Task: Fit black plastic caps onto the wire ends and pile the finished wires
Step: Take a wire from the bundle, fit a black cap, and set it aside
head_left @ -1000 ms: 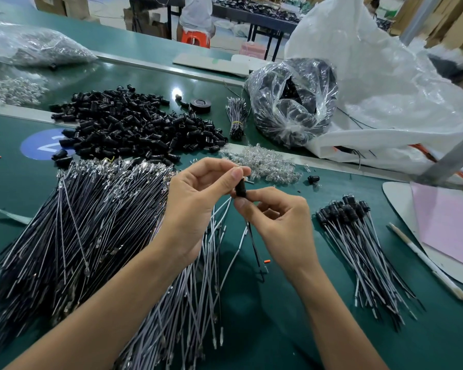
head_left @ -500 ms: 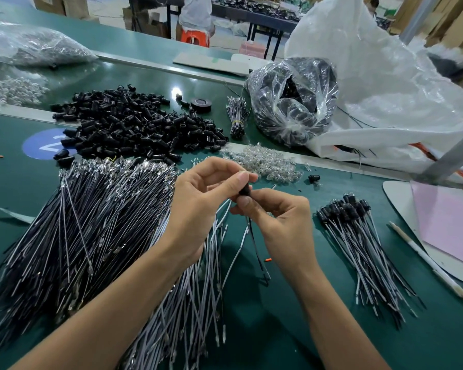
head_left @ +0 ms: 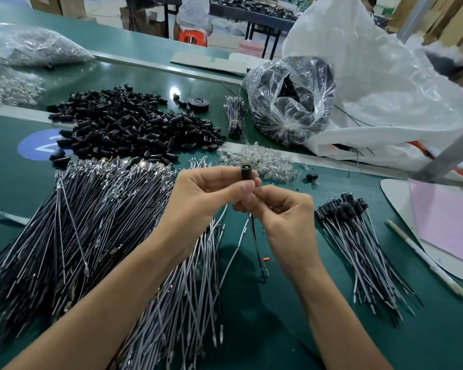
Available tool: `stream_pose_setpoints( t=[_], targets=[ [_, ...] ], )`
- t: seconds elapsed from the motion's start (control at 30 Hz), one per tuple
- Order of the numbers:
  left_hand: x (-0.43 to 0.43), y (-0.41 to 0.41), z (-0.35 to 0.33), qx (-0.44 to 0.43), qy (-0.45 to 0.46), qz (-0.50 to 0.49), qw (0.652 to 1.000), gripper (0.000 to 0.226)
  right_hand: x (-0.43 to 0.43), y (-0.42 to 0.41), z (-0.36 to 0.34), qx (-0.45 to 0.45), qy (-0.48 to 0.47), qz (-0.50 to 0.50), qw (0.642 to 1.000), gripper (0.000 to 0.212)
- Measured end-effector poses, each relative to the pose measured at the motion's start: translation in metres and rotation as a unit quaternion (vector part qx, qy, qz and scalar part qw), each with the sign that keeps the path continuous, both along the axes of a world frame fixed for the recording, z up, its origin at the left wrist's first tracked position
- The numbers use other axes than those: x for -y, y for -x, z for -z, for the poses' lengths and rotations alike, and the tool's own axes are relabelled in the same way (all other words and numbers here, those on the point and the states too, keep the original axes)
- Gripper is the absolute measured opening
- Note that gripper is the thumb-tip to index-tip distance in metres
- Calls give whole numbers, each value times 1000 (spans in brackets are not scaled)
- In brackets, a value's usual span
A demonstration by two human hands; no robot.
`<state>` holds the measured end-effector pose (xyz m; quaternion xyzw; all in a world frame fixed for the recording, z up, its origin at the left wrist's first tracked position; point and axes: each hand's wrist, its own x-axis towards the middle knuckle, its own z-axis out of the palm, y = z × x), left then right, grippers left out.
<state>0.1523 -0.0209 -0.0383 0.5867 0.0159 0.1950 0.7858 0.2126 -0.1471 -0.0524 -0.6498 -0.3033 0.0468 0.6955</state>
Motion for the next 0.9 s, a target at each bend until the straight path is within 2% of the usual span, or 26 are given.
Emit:
stream_pose_setpoints(
  t=[0.37,0.53,0.6,0.67,0.8,0.9],
  targets=[
    [5,0,-2,31,-14,-27,999,24,0,0,1,25,11,11,1000,6],
    [7,2,-5,77,-30,-43,996,32,-1,5,-1,66,9,28,997,13],
    [6,4,-5,99,-32,-43,994,29,-2,6,0,90,11,38,995,11],
    [6,5,-7,121,-36,-44,991,36,-3,7,1,102,7,42,994,6],
    [4,6,-8,128,-36,-52,990,30,-5,10,5,106,-2,37,994,5],
    [4,4,-6,120,-4,-59,991,26,-6,9,5,110,5,37,993,8]
  ],
)
